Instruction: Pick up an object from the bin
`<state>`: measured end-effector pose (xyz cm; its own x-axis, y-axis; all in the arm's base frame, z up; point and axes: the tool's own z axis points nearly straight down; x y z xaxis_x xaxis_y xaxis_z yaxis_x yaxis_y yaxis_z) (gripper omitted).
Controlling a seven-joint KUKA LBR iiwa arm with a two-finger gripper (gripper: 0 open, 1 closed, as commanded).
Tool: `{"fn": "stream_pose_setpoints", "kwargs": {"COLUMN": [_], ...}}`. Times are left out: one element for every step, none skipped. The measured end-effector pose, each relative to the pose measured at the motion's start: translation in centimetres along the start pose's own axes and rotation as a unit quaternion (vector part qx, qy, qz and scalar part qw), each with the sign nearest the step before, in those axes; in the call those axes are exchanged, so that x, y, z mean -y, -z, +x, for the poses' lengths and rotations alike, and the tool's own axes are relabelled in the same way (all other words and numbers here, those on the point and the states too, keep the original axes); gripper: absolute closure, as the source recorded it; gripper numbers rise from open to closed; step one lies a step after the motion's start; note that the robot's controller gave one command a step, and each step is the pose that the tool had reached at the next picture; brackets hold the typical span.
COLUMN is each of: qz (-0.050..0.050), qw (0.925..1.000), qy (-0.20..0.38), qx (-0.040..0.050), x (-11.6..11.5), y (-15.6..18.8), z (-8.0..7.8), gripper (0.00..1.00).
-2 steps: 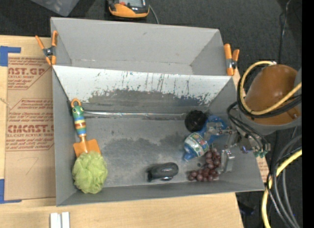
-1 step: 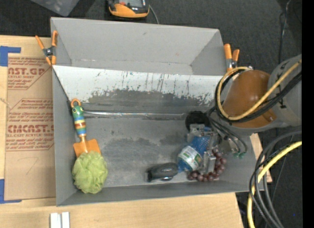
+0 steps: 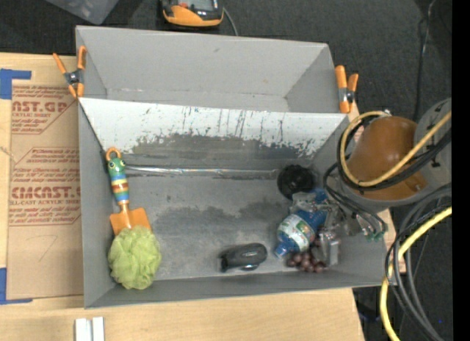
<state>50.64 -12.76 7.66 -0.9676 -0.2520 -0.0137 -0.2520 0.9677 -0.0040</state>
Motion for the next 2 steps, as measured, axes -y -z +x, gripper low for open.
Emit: {"fn": "stream_pose_setpoints", "kwargs": {"qz": [0.001,0.000], "qw": [0.9998,0.9999], "qy": [-0.021,-0.014], "qx": [0.0025,-0.0013], "x": [-3.0,-1.1], "y": [-0.5,10.4], "z": [-2.1,-1.5], "gripper": [0.00,0.00]}}
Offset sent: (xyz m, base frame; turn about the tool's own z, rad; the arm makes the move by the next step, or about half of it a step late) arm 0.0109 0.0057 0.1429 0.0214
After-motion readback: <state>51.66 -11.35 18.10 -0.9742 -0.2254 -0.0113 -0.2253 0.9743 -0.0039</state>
